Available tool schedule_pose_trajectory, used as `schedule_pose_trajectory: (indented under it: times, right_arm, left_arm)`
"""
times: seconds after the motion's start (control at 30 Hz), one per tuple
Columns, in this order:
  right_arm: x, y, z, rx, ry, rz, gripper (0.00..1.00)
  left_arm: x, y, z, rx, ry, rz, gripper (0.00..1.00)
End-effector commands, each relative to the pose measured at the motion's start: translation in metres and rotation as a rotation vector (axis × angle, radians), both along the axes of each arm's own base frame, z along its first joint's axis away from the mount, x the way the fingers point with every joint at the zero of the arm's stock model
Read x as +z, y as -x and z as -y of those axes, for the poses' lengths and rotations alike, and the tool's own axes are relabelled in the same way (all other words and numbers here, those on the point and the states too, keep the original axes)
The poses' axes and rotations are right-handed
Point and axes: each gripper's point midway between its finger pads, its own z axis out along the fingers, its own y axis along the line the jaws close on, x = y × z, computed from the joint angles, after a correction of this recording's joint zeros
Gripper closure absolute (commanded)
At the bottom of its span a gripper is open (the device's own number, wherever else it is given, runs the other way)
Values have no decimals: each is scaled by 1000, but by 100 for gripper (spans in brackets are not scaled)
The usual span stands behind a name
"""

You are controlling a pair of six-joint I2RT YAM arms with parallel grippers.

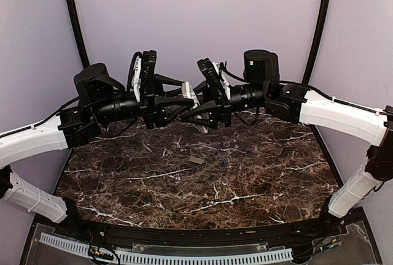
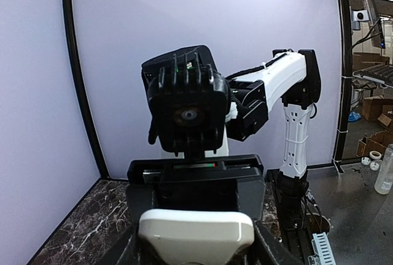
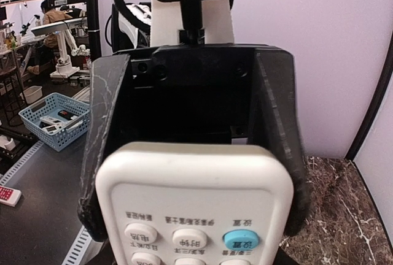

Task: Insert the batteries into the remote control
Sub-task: Pass from the right arm to the left, then place the remote control without the battery cover at the center of the board.

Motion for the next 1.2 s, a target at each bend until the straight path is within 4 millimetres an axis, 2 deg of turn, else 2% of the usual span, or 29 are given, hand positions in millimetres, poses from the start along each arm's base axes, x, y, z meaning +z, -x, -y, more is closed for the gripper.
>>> schedule_pose_trajectory:
  times: [0.0,0.13,0.2,0.3,0.33,0.4,0.47,0.5,0.53,0.7,0.8,0.83,0.87,0.9,0.93,0.97,1.0,1.03,1.17]
  right_arm:
    - [13,8,2,12,-39,37,100]
    - [11,7,1,12,-34,32,100]
    - [10,6,0,9,-32,29,100]
    - [8,4,-1,-1,-21,23,100]
    - [7,3,-2,-7,-16,18,98]
    - [4,-2,-3,-27,-4,9,81]
    - [-4,-8,-5,-62,32,-17,59]
    - [-7,-12,-6,-83,50,-27,23]
    - [-11,-17,-6,-108,70,-37,4]
    - [-24,-29,-3,-180,142,-63,1]
    - [-27,-36,10,-245,169,-66,1]
    - [-27,-39,16,-268,170,-69,1]
    - [-27,-43,23,-297,170,-76,1]
    - [-25,-49,30,-340,164,-89,1]
    - [-26,-58,38,-393,163,-105,1]
    - [-27,-67,47,-453,166,-121,1]
    - [-28,-77,57,-510,169,-141,1]
    - [-30,-85,66,-558,172,-161,1]
    - [-34,-104,98,-714,184,-185,1]
  left_arm:
    - [14,7,3,-21,26,23,50]
    - [11,9,6,-31,21,22,65]
    - [11,9,5,-31,25,19,76]
    - [14,10,3,-23,32,21,97]
    - [16,7,0,1,39,21,99]
    - [17,0,-4,52,41,7,100]
    - [18,-9,-9,114,25,-17,100]
    - [16,-12,-10,135,11,-21,100]
    - [12,-15,-14,165,-18,-35,100]
    - [-7,-24,-38,297,-142,-40,100]
    - [-33,-34,-62,420,-316,-78,100]
    - [-56,-35,-70,445,-419,-114,100]
    - [-62,-40,-74,480,-470,-126,100]
    - [-89,-40,-78,483,-583,-169,100]
    - [-97,-41,-80,489,-627,-185,100]
    - [-124,-38,-82,475,-733,-228,100]
    - [-136,-36,-83,463,-778,-248,100]
    - [-161,-31,-82,428,-867,-295,100]
    - [-221,-14,-73,314,-1081,-398,100]
